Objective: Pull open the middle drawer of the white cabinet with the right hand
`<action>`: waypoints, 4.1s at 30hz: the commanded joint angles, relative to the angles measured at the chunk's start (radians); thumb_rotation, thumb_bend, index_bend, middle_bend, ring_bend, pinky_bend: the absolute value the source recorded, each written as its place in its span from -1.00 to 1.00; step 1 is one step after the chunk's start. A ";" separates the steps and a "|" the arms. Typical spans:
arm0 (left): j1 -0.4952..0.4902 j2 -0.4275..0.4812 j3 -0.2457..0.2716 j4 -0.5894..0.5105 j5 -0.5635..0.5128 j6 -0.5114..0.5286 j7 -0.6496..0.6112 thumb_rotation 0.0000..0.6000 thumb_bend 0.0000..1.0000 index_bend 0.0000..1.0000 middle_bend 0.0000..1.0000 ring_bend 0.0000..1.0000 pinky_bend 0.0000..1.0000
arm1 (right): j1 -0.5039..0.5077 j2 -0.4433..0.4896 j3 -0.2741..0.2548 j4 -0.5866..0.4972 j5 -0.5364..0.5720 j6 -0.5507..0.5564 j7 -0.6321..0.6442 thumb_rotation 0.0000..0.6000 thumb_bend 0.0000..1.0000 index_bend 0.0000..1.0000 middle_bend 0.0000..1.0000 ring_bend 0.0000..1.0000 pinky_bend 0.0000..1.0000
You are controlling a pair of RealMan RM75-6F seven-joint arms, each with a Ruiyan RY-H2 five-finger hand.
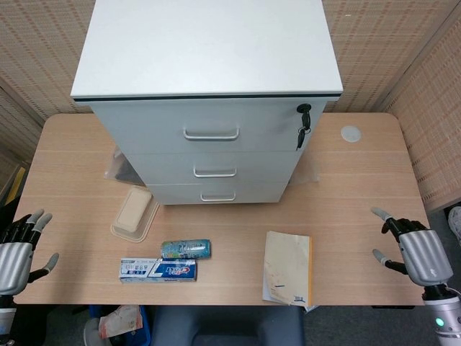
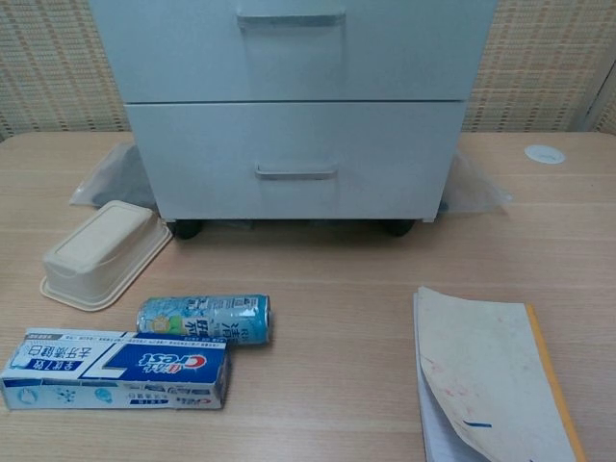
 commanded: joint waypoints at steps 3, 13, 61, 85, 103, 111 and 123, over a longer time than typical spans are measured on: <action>-0.003 0.002 0.001 0.003 0.005 -0.002 -0.004 1.00 -0.47 -0.76 -0.77 -0.79 -0.72 | 0.061 0.009 0.020 -0.076 -0.037 -0.056 -0.090 1.00 -0.68 -0.64 0.24 0.24 0.32; -0.007 0.007 0.002 0.000 0.010 -0.005 -0.004 1.00 -0.47 -0.76 -0.77 -0.79 -0.72 | 0.201 0.035 0.080 -0.261 0.001 -0.234 -0.236 1.00 -0.64 -0.64 0.69 0.74 0.53; -0.026 0.013 0.008 0.011 0.016 -0.028 -0.013 1.00 -0.48 -0.76 -0.77 -0.79 -0.72 | 0.763 -0.069 0.260 -0.426 0.673 -0.442 -0.714 1.00 -0.19 -0.59 0.86 0.90 0.70; -0.023 0.010 0.013 0.009 0.014 -0.027 -0.011 1.00 -0.47 -0.76 -0.77 -0.79 -0.72 | 0.850 -0.096 0.194 -0.399 0.720 -0.414 -0.734 1.00 -0.19 -0.59 0.86 0.90 0.70; -0.030 0.009 0.011 0.004 0.009 -0.037 0.000 1.00 -0.48 -0.77 -0.77 -0.79 -0.72 | 0.821 -0.059 0.128 -0.486 0.638 -0.346 -0.777 1.00 -0.19 -0.59 0.86 0.90 0.70; -0.030 0.008 0.012 0.006 0.010 -0.038 0.000 1.00 -0.47 -0.77 -0.77 -0.79 -0.72 | 0.809 -0.050 0.110 -0.517 0.613 -0.324 -0.795 1.00 -0.19 -0.59 0.86 0.90 0.70; -0.031 0.008 0.011 0.010 0.008 -0.037 -0.007 1.00 -0.48 -0.77 -0.77 -0.79 -0.72 | 0.788 -0.048 0.084 -0.547 0.578 -0.303 -0.818 1.00 -0.19 -0.59 0.86 0.90 0.70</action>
